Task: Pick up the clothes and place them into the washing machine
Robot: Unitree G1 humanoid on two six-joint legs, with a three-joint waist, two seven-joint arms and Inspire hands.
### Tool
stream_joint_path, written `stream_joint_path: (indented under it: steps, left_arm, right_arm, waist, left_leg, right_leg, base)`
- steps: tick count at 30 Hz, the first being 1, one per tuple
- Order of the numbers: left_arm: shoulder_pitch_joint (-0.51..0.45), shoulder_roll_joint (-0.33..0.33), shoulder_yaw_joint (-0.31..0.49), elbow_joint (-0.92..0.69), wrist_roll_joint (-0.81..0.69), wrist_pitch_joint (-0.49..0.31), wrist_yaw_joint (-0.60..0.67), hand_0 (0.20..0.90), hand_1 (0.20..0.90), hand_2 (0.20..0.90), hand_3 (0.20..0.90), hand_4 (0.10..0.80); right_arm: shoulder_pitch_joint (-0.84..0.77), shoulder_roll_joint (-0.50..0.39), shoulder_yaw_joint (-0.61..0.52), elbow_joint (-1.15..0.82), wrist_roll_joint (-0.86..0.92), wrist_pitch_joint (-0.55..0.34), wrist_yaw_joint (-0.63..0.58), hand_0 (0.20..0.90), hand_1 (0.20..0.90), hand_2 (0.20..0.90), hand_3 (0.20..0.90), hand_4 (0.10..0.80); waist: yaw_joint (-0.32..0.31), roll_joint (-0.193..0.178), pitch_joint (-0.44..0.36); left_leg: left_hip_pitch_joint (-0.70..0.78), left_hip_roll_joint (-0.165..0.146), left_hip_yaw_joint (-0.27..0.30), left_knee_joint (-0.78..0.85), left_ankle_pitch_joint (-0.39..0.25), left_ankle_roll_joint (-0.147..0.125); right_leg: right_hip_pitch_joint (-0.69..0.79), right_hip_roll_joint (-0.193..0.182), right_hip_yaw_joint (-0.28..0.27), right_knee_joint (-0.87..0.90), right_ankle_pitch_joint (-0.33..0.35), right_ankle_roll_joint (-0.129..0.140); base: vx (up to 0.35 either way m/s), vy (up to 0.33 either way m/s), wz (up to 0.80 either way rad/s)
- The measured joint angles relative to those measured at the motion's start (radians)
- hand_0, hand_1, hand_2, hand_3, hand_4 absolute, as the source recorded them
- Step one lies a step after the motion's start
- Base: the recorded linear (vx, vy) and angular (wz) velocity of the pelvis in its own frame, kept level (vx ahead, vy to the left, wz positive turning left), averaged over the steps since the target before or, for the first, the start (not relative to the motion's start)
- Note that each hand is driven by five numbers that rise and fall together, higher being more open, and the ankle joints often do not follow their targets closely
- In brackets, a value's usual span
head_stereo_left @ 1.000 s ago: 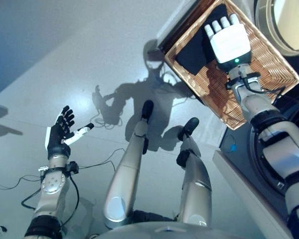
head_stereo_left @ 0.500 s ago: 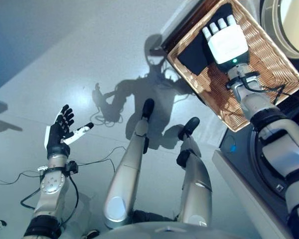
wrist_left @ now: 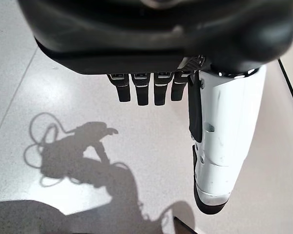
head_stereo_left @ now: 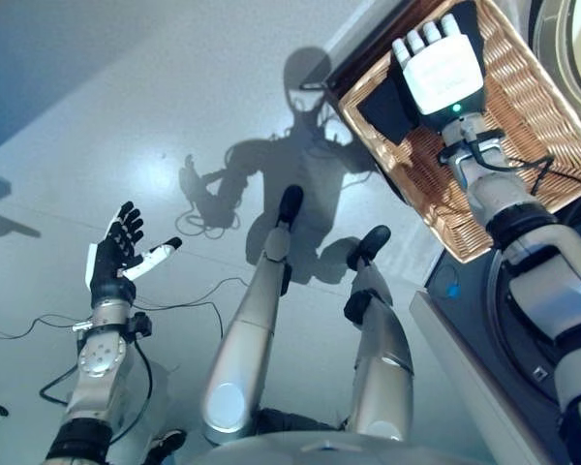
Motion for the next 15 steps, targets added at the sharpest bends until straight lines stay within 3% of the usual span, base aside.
stream_joint_path:
  steps: [15]
  left_arm:
    - [0.000, 0.004, 0.000, 0.000, 0.000, 0.000, 0.001, 0.900, 0.900, 0.900, 0.900, 0.800]
  right_arm:
    - [-0.002, 0.004, 0.000, 0.014, -0.001, 0.001, -0.004, 0.900, 0.900, 0.900, 0.900, 0.800]
  waist:
    - [-0.003, 0.000, 0.000]
  left_leg:
    - [-0.001, 0.001, 0.004, 0.001, 0.000, 0.000]
  right_leg:
    - [-0.005, -0.001, 0.007, 0.004, 0.000, 0.000]
  base:
    - [-0.001, 0.005, -0.03]
